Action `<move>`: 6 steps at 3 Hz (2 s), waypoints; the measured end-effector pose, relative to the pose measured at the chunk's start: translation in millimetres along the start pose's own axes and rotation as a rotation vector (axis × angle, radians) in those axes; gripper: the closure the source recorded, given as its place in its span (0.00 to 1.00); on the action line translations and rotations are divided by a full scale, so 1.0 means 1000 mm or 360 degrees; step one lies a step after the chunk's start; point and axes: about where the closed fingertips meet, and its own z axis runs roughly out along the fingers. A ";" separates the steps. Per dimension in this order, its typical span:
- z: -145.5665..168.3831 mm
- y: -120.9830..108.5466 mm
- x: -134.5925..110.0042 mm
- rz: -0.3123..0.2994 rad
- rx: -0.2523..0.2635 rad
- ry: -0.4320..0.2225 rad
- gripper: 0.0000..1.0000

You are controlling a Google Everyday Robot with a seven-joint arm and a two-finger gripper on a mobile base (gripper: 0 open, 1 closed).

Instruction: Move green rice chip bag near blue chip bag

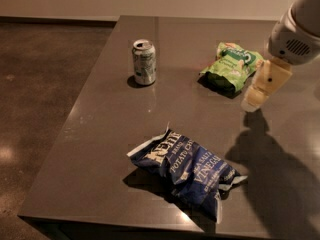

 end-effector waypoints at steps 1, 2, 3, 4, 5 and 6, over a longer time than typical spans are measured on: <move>0.016 -0.029 -0.006 0.0269 0.0064 0.0003 0.00; 0.028 -0.052 -0.013 0.0486 0.0090 0.0000 0.00; 0.047 -0.072 -0.020 0.0647 0.0125 0.0007 0.00; 0.068 -0.083 -0.028 0.0730 0.0146 0.0001 0.00; 0.089 -0.087 -0.037 0.0770 0.0147 -0.0020 0.00; 0.106 -0.087 -0.041 0.0807 0.0156 -0.0033 0.00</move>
Offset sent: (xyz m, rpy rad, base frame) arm 0.0999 -0.0194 -0.0178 0.1373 0.0064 -0.4959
